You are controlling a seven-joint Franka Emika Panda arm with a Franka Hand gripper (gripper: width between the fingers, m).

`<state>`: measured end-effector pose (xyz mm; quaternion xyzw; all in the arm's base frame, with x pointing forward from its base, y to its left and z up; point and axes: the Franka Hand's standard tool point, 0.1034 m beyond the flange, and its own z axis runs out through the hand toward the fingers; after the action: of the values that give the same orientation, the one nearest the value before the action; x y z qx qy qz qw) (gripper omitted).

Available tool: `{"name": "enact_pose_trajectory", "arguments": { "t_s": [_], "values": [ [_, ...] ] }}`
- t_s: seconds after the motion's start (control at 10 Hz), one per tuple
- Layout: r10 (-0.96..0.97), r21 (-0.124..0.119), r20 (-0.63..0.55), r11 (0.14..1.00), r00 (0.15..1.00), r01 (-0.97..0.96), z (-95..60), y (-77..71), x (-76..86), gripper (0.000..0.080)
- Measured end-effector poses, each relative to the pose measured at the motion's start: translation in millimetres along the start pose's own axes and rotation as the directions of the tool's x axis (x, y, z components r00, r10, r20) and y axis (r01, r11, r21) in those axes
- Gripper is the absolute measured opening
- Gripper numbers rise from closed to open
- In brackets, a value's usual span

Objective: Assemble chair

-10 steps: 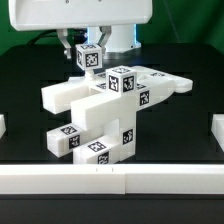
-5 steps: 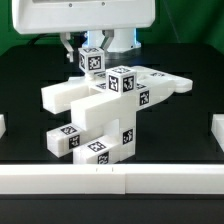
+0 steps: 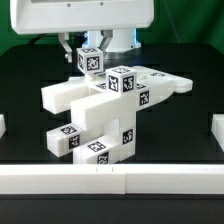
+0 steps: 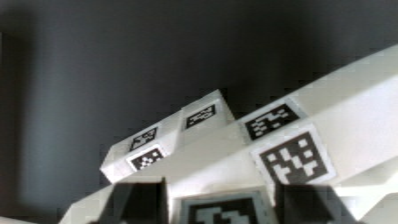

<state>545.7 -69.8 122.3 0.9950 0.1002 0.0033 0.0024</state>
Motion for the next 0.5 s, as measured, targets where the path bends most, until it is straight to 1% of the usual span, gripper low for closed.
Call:
{"name": "enact_pose_trajectory", "arguments": {
  "t_s": [0.5],
  "values": [
    [0.004,-0.002,0.012,1.0,1.0,-0.004,6.0,1.9,-2.5,0.0288]
  ]
}}
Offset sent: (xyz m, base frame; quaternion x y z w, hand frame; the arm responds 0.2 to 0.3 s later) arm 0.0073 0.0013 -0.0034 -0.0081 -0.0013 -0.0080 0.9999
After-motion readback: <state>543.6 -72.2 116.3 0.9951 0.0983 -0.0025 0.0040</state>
